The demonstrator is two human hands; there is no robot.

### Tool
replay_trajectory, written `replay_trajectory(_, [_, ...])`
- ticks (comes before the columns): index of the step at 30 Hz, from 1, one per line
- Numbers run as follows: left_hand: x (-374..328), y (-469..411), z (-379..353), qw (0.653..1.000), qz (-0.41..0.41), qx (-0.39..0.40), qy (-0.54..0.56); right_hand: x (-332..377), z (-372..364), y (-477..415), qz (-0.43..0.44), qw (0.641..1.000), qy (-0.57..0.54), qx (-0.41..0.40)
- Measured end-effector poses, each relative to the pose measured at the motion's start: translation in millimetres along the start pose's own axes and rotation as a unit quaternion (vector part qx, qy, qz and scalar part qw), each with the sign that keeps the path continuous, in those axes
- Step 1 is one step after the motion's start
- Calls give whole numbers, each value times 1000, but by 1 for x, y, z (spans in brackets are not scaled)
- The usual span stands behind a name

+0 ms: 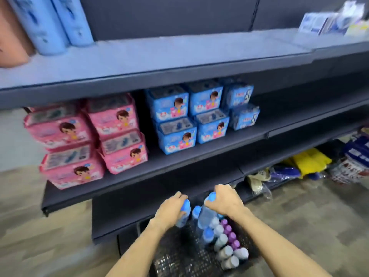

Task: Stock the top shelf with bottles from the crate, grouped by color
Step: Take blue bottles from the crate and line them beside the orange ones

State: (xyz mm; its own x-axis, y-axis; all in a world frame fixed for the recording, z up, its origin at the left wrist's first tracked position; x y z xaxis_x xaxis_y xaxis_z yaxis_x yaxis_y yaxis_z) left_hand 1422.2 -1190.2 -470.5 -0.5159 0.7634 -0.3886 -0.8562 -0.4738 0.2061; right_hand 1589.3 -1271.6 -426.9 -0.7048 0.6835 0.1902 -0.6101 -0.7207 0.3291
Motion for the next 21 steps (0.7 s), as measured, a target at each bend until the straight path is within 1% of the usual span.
replay_trajectory(8, [-15, 10, 143, 997, -40, -65, -6, 53, 137, 14, 77, 994, -33, -74])
replay_trajectory(12, [-33, 16, 192, 993, -62, -80, -56, 76, 195, 25, 134, 985, -10, -109])
replay_trajectory(16, [-44, 23, 231, 990, -72, -96, -81, 91, 243, 33, 160, 979, -38, -125])
replay_trajectory(21, [-52, 32, 290, 984, -66, -154, -64, 117, 295, 49, 213, 949, -44, -226])
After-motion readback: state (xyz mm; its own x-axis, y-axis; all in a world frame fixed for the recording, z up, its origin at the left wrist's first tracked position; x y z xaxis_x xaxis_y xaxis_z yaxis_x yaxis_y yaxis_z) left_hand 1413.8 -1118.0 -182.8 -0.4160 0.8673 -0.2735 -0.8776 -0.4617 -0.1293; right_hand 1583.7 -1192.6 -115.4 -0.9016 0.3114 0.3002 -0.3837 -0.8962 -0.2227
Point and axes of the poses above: each hand's wrist, its own y-axis away from the middle knuckle, its own z-axis out of the back of the hand, x = y × z, the point moved 5 cm from there along -y, towards the middle knuckle, and after that the axes turned 8 degrees about -z, right-handed, at the moved point
